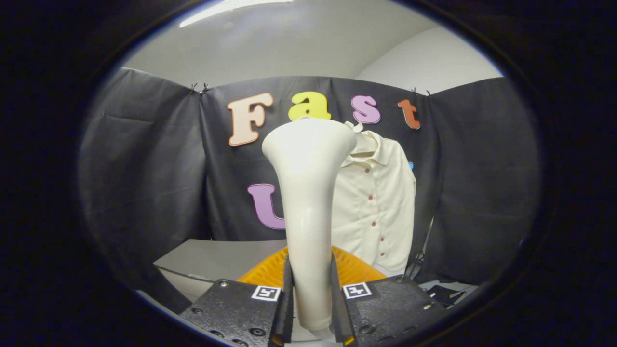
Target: Iron the clothes twice with a garment steamer, once on the left side and once on the right side.
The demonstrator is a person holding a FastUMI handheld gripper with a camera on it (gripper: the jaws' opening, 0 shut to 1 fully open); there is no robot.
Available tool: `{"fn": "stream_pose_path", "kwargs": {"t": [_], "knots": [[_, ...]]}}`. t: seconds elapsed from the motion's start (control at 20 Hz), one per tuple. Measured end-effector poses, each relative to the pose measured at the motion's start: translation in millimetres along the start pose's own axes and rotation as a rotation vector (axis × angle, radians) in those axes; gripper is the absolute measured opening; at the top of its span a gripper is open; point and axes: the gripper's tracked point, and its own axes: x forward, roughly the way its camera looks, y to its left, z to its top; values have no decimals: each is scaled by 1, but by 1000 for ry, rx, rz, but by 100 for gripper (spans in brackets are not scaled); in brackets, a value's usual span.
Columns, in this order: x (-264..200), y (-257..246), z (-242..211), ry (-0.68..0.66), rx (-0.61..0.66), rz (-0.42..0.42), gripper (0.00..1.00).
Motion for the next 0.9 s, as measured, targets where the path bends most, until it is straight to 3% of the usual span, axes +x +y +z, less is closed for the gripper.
{"fn": "stream_pose_path", "kwargs": {"t": [0.5,0.8,0.9], "knots": [[-20,4,-19,32,-34,51,33],[-44,-21,-28,55,-28,82,33],[-51,-37,-30,46,-30,52,33]]}}
